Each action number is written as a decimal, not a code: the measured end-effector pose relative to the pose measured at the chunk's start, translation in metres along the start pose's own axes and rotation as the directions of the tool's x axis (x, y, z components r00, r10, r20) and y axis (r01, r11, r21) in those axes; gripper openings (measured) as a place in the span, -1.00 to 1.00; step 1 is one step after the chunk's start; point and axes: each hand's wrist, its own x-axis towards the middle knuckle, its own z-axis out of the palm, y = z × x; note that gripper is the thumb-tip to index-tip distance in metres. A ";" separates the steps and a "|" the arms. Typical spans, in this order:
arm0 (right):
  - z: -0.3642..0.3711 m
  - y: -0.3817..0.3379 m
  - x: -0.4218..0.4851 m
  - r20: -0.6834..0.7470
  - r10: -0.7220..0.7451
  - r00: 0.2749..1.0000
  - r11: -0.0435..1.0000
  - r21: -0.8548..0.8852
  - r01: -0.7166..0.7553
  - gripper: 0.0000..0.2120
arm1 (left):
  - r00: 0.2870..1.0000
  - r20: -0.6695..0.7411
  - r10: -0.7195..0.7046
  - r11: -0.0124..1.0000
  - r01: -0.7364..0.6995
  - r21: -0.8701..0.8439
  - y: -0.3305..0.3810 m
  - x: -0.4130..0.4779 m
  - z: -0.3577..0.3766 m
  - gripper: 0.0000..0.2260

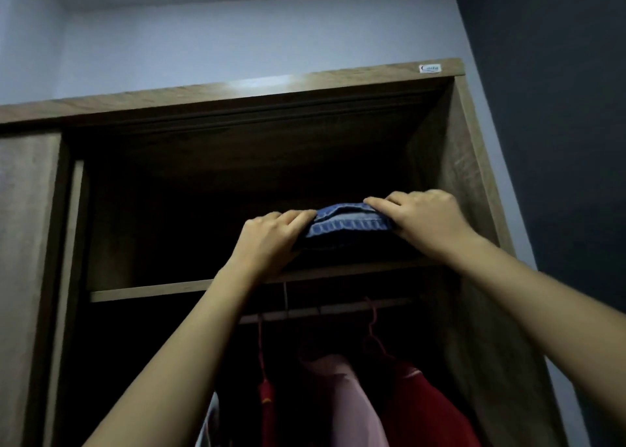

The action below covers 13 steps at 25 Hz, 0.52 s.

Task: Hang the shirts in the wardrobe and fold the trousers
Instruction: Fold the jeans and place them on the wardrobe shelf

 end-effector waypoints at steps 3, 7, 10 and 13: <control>0.013 0.013 -0.008 0.208 0.045 0.977 0.997 0.047 -0.056 -0.55 | 0.969 0.238 -0.058 0.988 0.090 -0.127 0.019 0.018 0.018 -0.48; 0.019 0.019 -0.024 0.410 -0.018 0.912 0.987 0.150 -0.048 -0.41 | 0.953 0.296 -0.064 0.940 0.157 -0.304 0.024 0.018 0.026 -0.53; 0.019 0.016 -0.034 0.389 0.022 0.921 0.976 0.192 -0.105 -0.14 | 0.958 0.288 0.007 0.941 0.092 -0.327 0.018 0.013 0.027 -0.45; 0.024 0.014 -0.033 0.417 0.068 0.907 0.966 0.199 -0.163 -0.29 | 0.949 0.315 -0.002 0.949 0.100 -0.298 0.020 0.016 0.032 -0.40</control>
